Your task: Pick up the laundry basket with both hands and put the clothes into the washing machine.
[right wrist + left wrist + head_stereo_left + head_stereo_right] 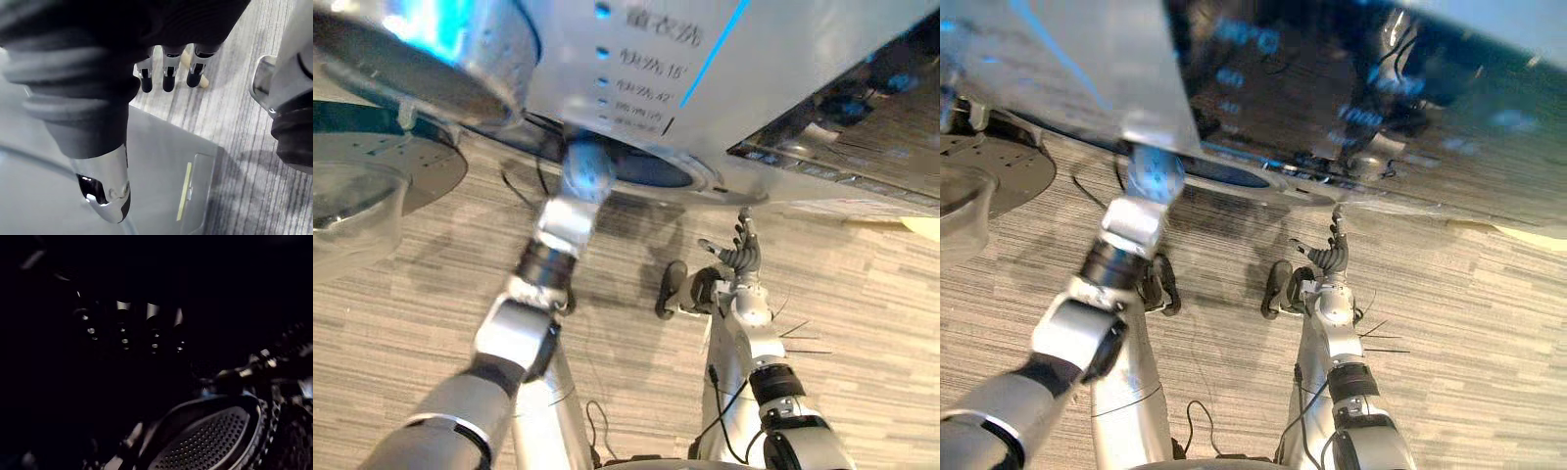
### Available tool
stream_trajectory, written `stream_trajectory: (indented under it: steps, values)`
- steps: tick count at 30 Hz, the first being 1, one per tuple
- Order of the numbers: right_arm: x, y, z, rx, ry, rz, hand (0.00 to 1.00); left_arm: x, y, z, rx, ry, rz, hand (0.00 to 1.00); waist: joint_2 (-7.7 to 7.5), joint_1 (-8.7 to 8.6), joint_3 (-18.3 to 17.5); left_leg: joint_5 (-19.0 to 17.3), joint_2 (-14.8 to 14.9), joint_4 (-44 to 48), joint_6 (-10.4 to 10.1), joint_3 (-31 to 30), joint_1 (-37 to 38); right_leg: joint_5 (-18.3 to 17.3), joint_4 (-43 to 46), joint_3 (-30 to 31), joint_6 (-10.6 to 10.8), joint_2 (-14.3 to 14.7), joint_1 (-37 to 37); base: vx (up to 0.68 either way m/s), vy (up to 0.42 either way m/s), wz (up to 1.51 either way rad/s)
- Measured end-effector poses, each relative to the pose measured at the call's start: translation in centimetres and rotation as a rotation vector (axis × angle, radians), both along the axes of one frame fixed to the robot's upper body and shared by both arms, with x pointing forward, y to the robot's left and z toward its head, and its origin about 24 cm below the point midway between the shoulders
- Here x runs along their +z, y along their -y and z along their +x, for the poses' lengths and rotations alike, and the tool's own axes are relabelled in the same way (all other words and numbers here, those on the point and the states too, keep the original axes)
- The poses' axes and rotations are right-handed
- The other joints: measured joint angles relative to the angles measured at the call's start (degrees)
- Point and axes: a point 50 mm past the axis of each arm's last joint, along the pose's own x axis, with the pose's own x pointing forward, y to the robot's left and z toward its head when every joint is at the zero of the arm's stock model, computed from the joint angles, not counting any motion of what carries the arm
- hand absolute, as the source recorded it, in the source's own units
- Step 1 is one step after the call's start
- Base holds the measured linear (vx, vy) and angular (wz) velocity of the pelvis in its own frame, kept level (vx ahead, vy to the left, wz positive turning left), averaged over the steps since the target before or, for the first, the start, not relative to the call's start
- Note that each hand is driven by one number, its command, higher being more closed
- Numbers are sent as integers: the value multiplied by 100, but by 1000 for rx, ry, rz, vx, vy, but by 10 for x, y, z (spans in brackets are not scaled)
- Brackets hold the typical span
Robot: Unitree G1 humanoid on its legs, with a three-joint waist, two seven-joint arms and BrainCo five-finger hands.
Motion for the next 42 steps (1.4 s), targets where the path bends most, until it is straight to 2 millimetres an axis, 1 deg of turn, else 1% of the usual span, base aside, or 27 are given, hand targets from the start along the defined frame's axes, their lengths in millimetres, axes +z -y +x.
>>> stream_trajectory:
  steps: [2,4,8,12,15,18,20,21,22,23,24,25,26,27,28,29,30,31,32,33,35,36,37,38,39,41,42]
  values:
    - [0,-1,0,11,1,0,0,3,-6,4,65,-13,67,0,0,-1,0,0,1,10,0,13,4,0,-11,8,0,32,3,56,-27,-5]
    - [0,-2,0,22,4,0,0,2,-10,9,100,-52,115,0,0,3,0,-2,3,18,-1,16,-1,0,-8,6,0,53,2,14,-30,-3]
    - [2,-4,1,47,10,-4,0,-13,-17,21,152,-180,167,0,0,16,0,-6,18,70,0,-3,-20,12,49,7,-12,55,-21,-4,-35,-2]
    - [0,-6,3,53,-10,-5,0,-16,-15,23,143,-207,168,0,0,35,0,-5,10,138,-1,-27,9,16,131,9,-21,31,17,1,-26,1]
    - [-5,-7,3,56,-46,-7,0,-22,-7,22,117,-215,161,0,0,52,0,-5,-13,162,0,-29,115,14,187,7,-20,-43,125,6,-42,11]
    - [-11,-11,3,73,-85,-15,0,-44,-4,15,81,-223,154,0,0,70,0,-6,-30,159,2,-33,259,4,189,5,-8,-67,284,3,-44,7]
    - [-14,-12,2,74,-109,-15,0,-75,-3,13,58,-290,135,0,1,91,-2,-7,-95,98,3,-29,413,-32,185,5,25,-136,432,4,-60,21]
    - [-17,-12,1,74,-123,-20,0,-104,-2,11,38,-360,107,0,2,149,-3,-6,-116,34,2,-22,585,-51,153,5,17,-163,597,9,-64,19]
    - [-18,-12,0,72,-130,-21,0,-117,-2,9,33,-394,97,0,2,199,-3,-5,-115,-6,1,-12,674,-53,117,2,14,-161,678,12,-74,11]
    - [-20,-12,0,73,-144,-27,0,-136,-3,6,23,-444,77,0,2,218,-3,-3,-122,-88,-3,5,831,-53,41,-12,14,-162,827,20,-59,12]
    - [-25,-13,-2,76,-174,-35,0,-172,-5,-3,0,-540,15,0,4,244,-8,17,-156,-293,-34,36,1166,-53,-138,-50,14,-179,1167,18,-45,14]
    - [-27,-13,-3,76,-180,-36,0,-178,-6,-5,-2,-560,0,0,2,250,-10,23,-170,-343,-43,42,1237,-53,-175,-58,14,-187,1240,51,-52,27]
    - [-33,-12,-6,74,-210,-41,0,-205,-6,-14,-24,-637,-65,0,3,260,-10,57,-243,-565,-57,77,1577,-54,-362,-105,16,-236,1585,68,-56,28]
    - [-45,-11,-14,69,-260,-36,0,-234,-5,-28,-57,-723,-147,0,16,322,-20,106,-262,-881,-37,154,2074,-51,-648,-168,19,-248,2077,84,-68,27]
    - [-48,-11,-17,67,-270,-36,0,-240,-4,-31,-62,-740,-161,0,18,337,-25,111,-273,-941,-45,158,2179,-51,-705,-181,20,-249,2182,87,-56,22]
    - [-60,-9,-26,62,-319,-36,0,-260,-5,-44,-84,-795,-224,0,25,376,-44,146,-328,-1230,-101,171,2614,-38,-980,-249,42,-250,2626,108,-50,23]
    - [-73,-8,-38,57,-377,-29,0,-281,-8,-58,-105,-853,-292,0,34,371,-131,215,-337,-1566,-84,224,3036,-11,-1309,-359,74,-249,3091,122,-49,27]
    - [-80,-6,-44,55,-403,-24,0,-291,-10,-65,-113,-889,-320,0,32,372,-197,255,-358,-1746,-91,260,3243,9,-1471,-401,93,-249,3301,140,-35,29]
    - [-92,-4,-58,48,-453,-17,0,-311,-14,-79,-114,-954,-369,0,39,372,-307,331,-427,-2106,-102,307,3685,66,-1803,-455,132,-253,3745,159,-22,22]
    - [-102,-2,-70,42,-496,-11,0,-328,-21,-93,-98,-1009,-422,0,59,375,-423,421,-451,-2461,-99,381,4120,152,-2147,-510,159,-245,4162,166,-6,16]
    - [-114,-2,-83,39,-545,-2,0,-348,-30,-111,-72,-1077,-491,0,70,365,-588,530,-495,-2932,-81,501,4612,276,-2600,-548,215,-227,4607,189,32,2]
    - [-124,0,-95,42,-593,3,0,-366,-41,-127,-31,-1138,-560,0,141,371,-698,649,-512,-3427,-74,620,5142,457,-3121,-637,277,-187,5115,190,59,-4]
    - [-127,0,-100,41,-611,5,0,-373,-46,-134,-11,-1163,-583,0,179,372,-754,695,-511,-3603,-68,655,5319,540,-3335,-659,290,-142,5292,147,59,-11]
    - [-134,1,-109,38,-642,8,0,-388,-51,-148,24,-1218,-625,0,233,371,-895,795,-516,-3980,-58,772,5671,701,-3747,-675,335,-82,5608,104,52,-16]
    - [-136,2,-113,36,-655,10,0,-396,-55,-155,46,-1246,-645,0,246,369,-938,852,-520,-4181,-45,824,5860,776,-3953,-663,369,-53,5767,129,61,-24]
    - [-148,2,-128,35,-718,19,0,-423,-68,-182,128,-1363,-695,0,272,367,-1170,1113,-608,-4952,-29,1013,6451,1099,-4720,-669,429,10,6261,126,58,-18]
    - [-151,2,-130,36,-732,20,0,-429,-70,-187,145,-1390,-702,0,292,358,-1225,1183,-637,-5148,-11,1057,6570,1181,-4912,-676,456,22,6366,84,55,-9]
